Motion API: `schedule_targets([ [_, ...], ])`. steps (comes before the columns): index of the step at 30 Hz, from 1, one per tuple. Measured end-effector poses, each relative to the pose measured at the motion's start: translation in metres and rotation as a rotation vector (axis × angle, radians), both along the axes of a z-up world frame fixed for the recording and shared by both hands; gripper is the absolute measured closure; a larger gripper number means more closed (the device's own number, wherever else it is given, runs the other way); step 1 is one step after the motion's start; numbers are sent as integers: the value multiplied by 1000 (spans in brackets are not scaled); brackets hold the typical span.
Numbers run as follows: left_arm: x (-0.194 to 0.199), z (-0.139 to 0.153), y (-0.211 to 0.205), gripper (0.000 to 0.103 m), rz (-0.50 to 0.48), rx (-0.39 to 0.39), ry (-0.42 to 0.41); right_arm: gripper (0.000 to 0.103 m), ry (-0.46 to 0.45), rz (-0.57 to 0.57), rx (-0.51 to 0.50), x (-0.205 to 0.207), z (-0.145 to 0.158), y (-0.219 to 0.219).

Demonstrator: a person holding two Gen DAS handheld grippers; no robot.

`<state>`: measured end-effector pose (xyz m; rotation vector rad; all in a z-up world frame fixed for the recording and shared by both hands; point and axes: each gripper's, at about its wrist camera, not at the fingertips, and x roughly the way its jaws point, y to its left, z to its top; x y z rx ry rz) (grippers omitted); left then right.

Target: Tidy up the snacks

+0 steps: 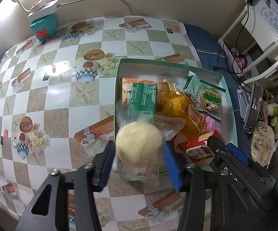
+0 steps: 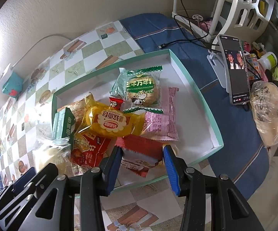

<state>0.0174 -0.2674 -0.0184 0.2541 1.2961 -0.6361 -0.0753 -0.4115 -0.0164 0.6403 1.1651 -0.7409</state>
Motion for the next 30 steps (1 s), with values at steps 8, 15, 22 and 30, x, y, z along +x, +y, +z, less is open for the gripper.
schedule_targets([
  [8,5,-6,4,39,24,5,19,40,3,-1,3,1,-1,0],
  [15,11,7,24,20,69,-19,-1,19,1,2,-6,-1,3,2],
  [22,19,4,69,9,186,20,-75,0,-30,23,-32,-6,12,22],
  [30,25,-3,131,6,281,86,-124,0,-34,67,-61,-18,10,68],
])
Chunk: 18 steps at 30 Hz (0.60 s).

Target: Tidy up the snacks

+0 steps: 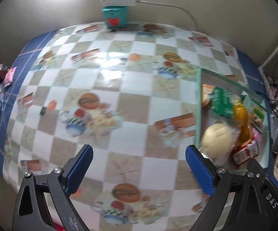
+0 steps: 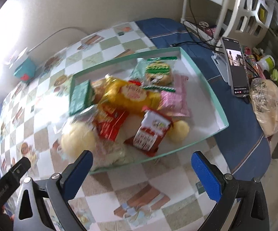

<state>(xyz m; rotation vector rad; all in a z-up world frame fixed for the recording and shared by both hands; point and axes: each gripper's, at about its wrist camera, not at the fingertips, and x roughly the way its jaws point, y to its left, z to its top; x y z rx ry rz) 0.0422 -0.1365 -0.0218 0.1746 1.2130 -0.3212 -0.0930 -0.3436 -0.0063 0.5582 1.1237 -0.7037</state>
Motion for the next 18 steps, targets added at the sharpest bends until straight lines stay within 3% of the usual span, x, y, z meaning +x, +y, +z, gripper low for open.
schedule_targets([
  [8,-13,-6,41,6,54,41,13,0,11,41,-3,-14,-8,39],
  [18,-29,-13,74,6,42,74,-7,0,0,72,-15,-24,-9,64],
])
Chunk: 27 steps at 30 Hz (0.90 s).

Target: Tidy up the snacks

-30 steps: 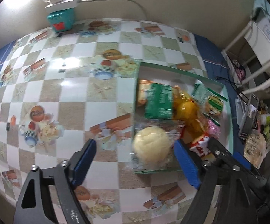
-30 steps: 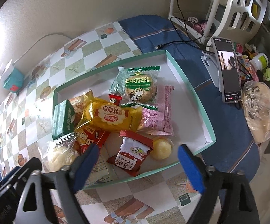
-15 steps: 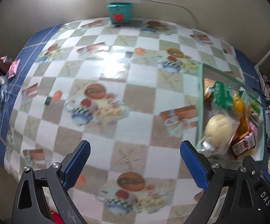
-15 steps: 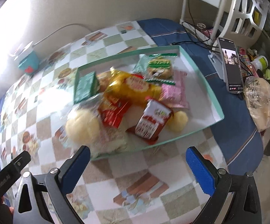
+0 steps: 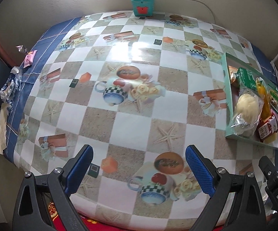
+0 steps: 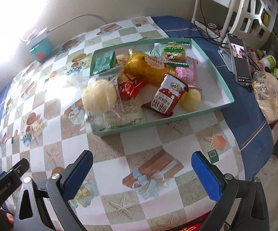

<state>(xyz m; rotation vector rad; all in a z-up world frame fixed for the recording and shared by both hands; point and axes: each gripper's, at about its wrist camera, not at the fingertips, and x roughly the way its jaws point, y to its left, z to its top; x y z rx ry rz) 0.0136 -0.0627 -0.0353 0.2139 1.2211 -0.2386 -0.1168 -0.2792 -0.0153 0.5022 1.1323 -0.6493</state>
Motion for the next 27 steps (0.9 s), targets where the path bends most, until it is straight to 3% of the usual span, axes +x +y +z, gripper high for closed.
schedule_targets([
  [27,3,-8,-2,6,-34,17,30,0,44,69,-26,15,-6,13],
])
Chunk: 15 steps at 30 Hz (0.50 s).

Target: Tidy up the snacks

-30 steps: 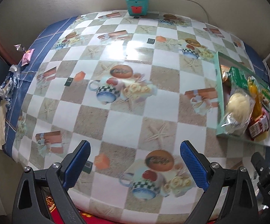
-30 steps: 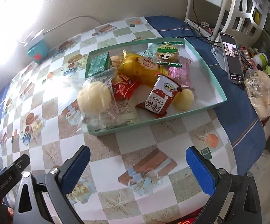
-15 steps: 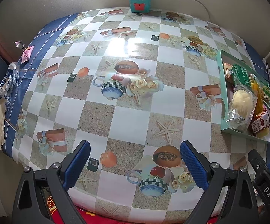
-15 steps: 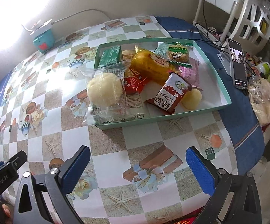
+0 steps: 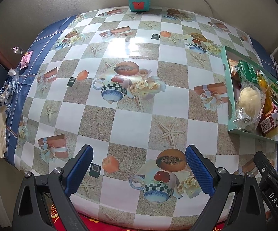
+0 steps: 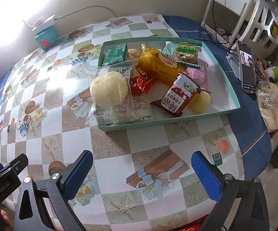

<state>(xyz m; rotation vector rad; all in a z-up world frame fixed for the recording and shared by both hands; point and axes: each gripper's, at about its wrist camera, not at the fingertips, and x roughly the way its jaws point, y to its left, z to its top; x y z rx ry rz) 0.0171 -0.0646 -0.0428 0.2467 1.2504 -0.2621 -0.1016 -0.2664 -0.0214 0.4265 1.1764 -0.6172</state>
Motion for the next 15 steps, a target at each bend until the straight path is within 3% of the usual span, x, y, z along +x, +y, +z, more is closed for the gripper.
schedule_targets([
  [15,1,-1,1,6,1,3,3,0,13,16,5,3,-3,3],
])
